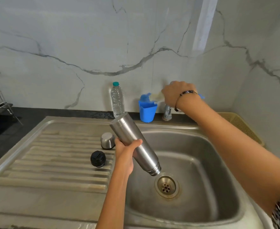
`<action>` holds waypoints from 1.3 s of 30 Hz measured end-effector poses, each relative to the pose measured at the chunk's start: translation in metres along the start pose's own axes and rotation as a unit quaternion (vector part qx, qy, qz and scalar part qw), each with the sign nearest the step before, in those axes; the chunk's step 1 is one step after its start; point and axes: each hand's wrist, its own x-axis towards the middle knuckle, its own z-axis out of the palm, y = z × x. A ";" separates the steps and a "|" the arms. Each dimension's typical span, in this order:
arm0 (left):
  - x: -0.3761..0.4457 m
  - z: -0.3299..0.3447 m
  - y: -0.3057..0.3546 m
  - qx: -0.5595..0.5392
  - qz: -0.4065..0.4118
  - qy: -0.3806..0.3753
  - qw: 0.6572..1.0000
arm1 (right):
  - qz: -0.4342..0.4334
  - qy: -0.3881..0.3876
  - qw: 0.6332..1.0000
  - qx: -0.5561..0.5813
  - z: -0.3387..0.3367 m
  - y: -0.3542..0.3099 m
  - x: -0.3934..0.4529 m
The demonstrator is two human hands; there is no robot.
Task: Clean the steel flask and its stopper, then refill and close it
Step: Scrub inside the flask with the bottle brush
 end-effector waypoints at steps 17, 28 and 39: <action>-0.002 0.000 -0.017 0.213 0.024 0.014 0.977 | -0.054 0.089 0.968 0.230 0.058 0.052 -0.131; 0.003 -0.001 -0.034 0.177 0.008 0.056 0.983 | -0.084 0.041 0.995 0.047 0.052 0.046 -0.150; -0.001 0.008 -0.041 0.170 0.004 0.038 0.985 | -0.104 0.054 0.992 0.036 0.061 0.042 -0.151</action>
